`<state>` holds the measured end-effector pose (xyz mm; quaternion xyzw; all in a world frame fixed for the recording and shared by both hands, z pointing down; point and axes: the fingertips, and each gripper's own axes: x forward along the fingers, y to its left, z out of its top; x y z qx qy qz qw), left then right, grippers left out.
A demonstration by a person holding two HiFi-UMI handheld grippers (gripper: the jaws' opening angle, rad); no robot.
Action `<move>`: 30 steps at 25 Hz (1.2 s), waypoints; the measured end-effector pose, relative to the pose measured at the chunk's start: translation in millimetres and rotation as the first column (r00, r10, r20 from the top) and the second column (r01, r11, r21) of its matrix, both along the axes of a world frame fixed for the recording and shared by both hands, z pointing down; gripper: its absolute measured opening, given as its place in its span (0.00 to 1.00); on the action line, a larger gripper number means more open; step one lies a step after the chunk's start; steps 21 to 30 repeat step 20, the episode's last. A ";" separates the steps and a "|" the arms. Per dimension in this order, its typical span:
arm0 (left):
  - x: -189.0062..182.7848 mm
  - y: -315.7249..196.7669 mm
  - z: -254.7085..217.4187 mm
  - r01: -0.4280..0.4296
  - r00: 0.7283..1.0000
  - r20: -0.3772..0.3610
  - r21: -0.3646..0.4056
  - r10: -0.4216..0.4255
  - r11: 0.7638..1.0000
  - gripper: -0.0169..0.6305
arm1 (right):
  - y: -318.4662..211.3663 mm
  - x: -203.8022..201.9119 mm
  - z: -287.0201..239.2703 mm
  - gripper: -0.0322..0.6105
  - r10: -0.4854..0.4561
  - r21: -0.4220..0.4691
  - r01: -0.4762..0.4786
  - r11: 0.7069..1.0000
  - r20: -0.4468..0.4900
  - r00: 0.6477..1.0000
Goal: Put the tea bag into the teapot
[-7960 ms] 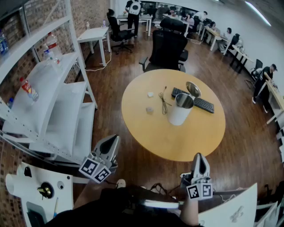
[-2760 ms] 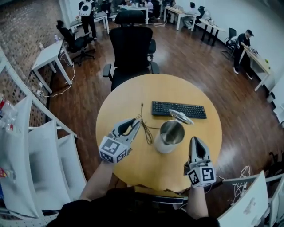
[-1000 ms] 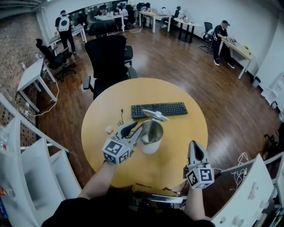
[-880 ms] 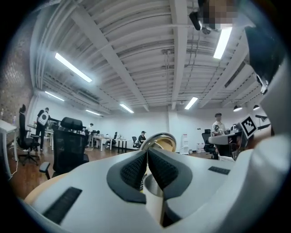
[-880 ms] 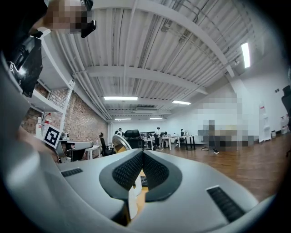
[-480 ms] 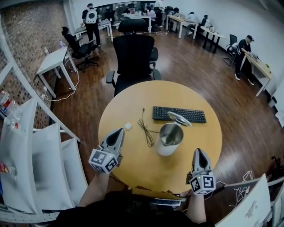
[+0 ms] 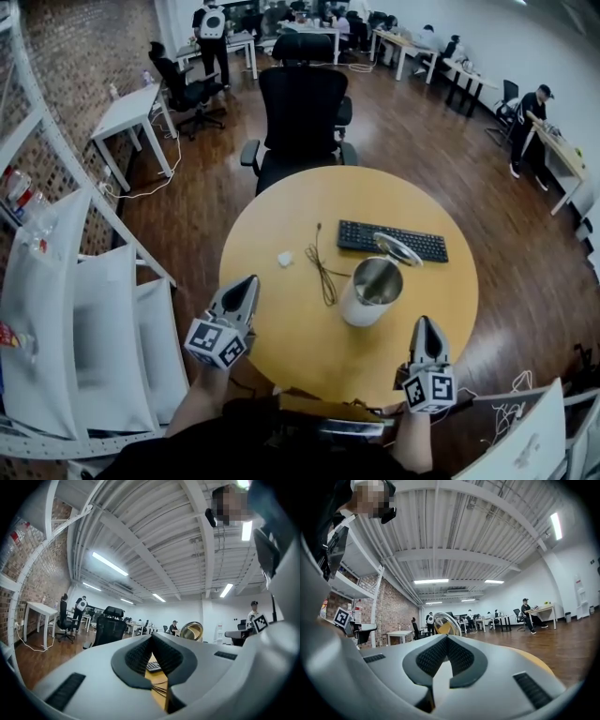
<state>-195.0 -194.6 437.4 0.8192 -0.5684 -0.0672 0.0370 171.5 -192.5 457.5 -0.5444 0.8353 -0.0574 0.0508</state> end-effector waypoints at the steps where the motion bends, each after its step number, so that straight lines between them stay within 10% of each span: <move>1: 2.6 -1.1 -0.8 -0.009 1.000 0.011 0.001 0.009 1.000 0.03 | 0.6 -0.3 -2.7 0.05 0.006 0.003 -0.006 1.000 -0.005 1.000; 30: 4.8 -4.7 1.7 -0.030 0.999 -0.031 0.010 0.030 0.999 0.03 | -5.6 -2.4 -3.3 0.05 0.020 0.015 -0.020 1.000 0.003 1.000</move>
